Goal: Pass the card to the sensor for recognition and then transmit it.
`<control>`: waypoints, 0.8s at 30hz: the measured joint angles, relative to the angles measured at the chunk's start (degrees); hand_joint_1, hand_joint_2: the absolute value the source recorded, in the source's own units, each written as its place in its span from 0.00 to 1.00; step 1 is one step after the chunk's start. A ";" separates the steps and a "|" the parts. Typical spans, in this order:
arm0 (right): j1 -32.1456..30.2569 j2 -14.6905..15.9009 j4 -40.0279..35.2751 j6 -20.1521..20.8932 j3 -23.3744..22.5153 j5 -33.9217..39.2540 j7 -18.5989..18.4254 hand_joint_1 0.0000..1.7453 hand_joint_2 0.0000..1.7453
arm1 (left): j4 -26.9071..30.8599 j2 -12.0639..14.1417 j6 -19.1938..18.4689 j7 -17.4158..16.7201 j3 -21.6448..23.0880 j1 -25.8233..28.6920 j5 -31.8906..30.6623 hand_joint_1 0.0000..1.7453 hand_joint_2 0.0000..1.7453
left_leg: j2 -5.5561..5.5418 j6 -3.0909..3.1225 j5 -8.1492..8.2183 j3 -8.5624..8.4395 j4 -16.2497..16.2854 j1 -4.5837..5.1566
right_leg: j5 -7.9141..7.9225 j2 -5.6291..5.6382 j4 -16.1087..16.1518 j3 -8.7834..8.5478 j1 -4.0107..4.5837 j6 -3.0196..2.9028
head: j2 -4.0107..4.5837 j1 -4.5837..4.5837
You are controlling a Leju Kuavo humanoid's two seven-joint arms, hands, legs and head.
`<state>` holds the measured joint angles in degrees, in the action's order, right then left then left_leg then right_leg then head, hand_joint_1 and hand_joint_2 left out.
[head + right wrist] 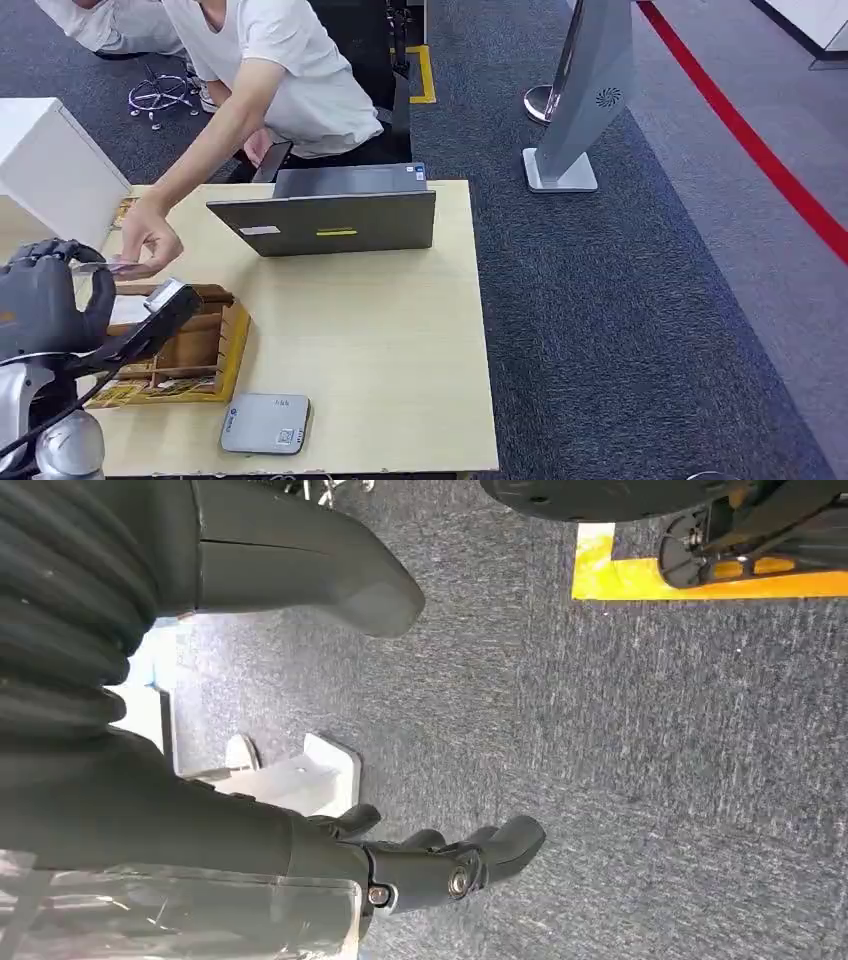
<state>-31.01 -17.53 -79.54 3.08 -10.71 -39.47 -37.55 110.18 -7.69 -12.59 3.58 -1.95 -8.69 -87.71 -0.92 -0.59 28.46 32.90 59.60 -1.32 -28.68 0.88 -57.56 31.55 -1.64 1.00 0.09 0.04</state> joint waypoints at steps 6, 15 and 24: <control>-0.11 0.00 -0.31 0.11 0.00 -0.68 0.00 0.00 1.00 | 0.00 -0.05 -0.11 0.15 0.07 0.00 0.13 1.00 1.00 | 0.00 0.00 0.00 0.00 0.00 0.00 | 0.00 0.00 0.00 0.00 0.00 0.00 | 0.00 -0.02; -0.44 0.00 -1.53 1.03 0.33 -1.01 0.00 0.00 1.00 | 0.02 -0.13 -1.20 0.04 0.44 0.19 0.02 1.00 1.00 | 0.00 0.00 0.00 0.00 0.00 0.00 | 0.00 0.00 0.00 0.00 0.00 0.00 | 0.00 0.00; -0.45 0.00 -1.55 1.01 0.33 -1.77 0.00 0.00 1.00 | 1.13 -0.76 -1.14 1.68 3.87 1.95 0.00 1.00 1.00 | 0.00 0.00 0.00 0.00 0.00 0.01 | 0.00 0.00 0.00 0.00 0.00 0.00 | 0.00 -0.02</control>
<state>-31.47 -17.53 -81.09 4.09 -10.38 -41.24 -37.55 111.31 -8.46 -13.73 5.26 1.92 -6.74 -87.71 -0.92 -0.58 28.46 32.91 59.61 -1.32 -28.68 0.87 -57.56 31.55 -1.65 1.01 0.09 0.02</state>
